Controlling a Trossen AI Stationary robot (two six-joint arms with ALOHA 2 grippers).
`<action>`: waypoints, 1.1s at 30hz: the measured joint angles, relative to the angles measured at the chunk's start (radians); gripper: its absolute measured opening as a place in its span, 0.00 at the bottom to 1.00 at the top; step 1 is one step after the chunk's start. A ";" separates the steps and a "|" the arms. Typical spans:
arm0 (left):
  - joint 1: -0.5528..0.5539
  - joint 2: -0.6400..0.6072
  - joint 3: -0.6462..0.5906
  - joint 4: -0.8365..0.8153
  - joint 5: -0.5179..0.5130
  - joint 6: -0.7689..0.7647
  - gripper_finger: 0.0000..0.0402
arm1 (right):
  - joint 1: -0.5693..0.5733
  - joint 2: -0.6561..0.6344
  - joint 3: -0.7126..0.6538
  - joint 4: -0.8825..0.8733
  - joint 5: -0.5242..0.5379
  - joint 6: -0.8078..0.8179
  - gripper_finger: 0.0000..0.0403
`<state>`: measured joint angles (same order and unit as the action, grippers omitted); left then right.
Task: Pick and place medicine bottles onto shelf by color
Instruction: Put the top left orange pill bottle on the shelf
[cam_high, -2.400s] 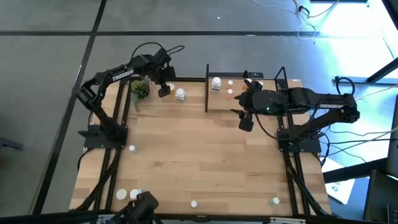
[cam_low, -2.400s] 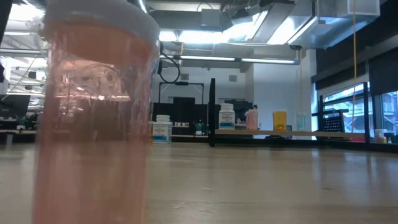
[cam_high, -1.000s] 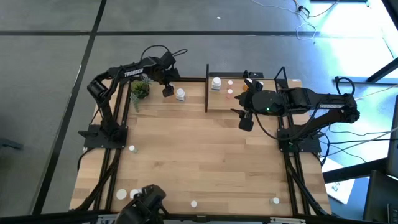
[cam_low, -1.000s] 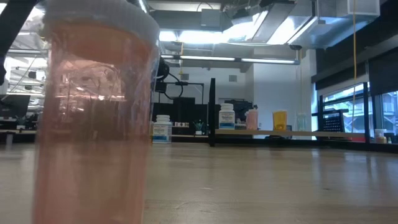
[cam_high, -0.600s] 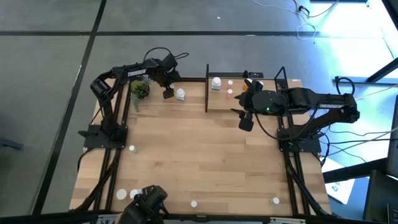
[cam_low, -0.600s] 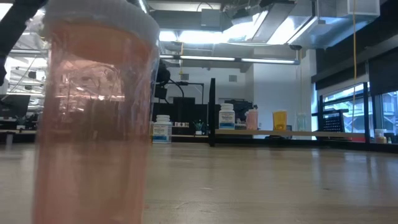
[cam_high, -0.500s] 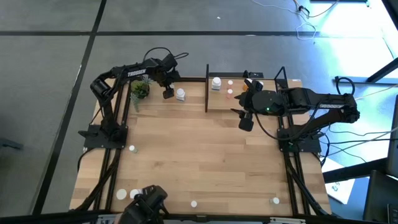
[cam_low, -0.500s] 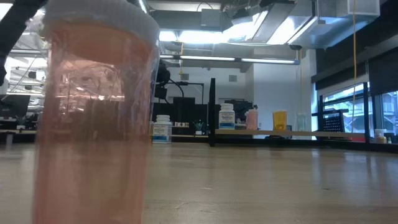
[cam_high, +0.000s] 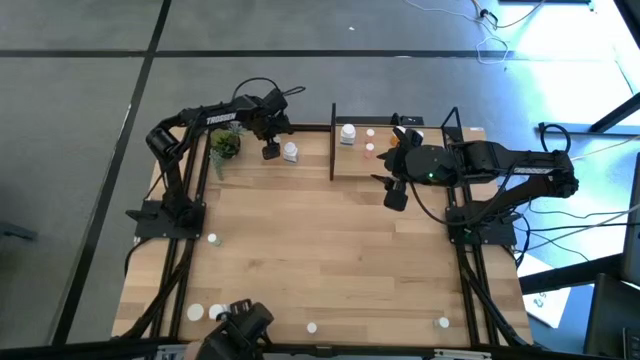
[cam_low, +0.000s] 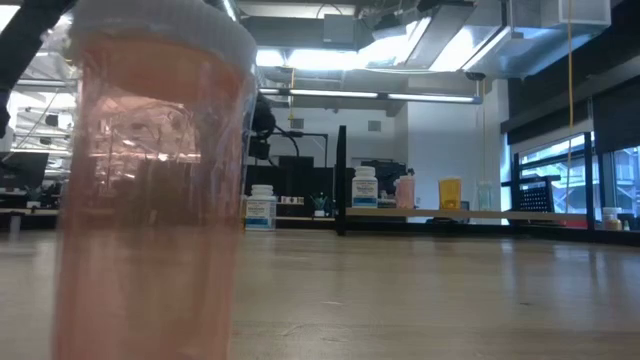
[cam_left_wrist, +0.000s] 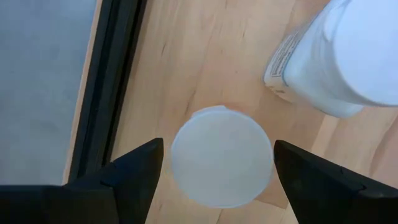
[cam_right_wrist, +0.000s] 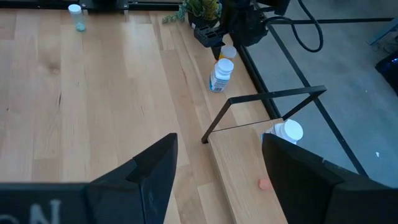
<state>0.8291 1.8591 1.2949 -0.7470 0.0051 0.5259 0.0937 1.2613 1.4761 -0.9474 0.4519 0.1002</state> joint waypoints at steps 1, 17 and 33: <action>-0.004 0.000 0.000 -0.001 -0.017 0.000 0.74 | 0.000 0.000 0.000 0.000 0.000 0.000 0.59; -0.056 0.000 0.000 -0.003 -0.093 0.010 0.73 | 0.000 0.000 0.000 0.000 0.000 0.029 0.59; -0.060 -0.002 0.000 -0.038 -0.105 0.003 0.48 | 0.000 0.000 0.000 0.000 0.000 0.026 0.59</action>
<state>0.7689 1.8568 1.2952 -0.7854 -0.0994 0.5293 0.0940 1.2613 1.4761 -0.9474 0.4522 0.1261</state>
